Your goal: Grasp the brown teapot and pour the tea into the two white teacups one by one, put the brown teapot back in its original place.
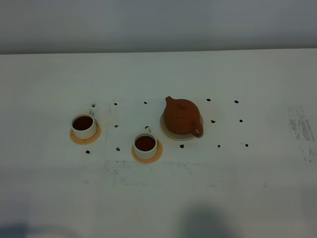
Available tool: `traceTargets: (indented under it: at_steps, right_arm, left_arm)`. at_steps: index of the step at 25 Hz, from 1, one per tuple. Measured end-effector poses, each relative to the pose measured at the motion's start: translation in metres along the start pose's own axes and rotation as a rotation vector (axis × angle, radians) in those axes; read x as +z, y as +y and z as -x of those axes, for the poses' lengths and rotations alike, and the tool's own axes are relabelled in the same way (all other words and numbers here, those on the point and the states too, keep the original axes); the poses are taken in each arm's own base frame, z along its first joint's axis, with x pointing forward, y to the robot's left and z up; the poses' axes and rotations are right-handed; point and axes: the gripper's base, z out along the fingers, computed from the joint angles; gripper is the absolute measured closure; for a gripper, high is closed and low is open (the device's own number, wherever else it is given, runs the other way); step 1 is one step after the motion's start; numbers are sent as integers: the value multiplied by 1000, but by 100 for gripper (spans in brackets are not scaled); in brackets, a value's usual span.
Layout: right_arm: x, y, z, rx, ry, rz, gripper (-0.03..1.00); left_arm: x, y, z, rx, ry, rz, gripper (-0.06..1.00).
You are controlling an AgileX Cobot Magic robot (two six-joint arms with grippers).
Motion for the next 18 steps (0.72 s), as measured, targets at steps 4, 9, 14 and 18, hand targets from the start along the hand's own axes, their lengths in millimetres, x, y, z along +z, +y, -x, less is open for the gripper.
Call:
traceTargets:
  at_steps: [4,9,14,18]
  right_arm:
    - [0,0,0,0,0,0,77]
    - [0,0,0,0,0,0,77]
    - [0,0,0,0,0,0,77]
    - [0,0,0,0,0,0,77]
  left_arm:
    - [0,0,0,0,0,0,27]
    - [0,0,0,0,0,0,27]
    - [0,0,0,0,0,0,27]
    - [0,0,0,0,0,0,27]
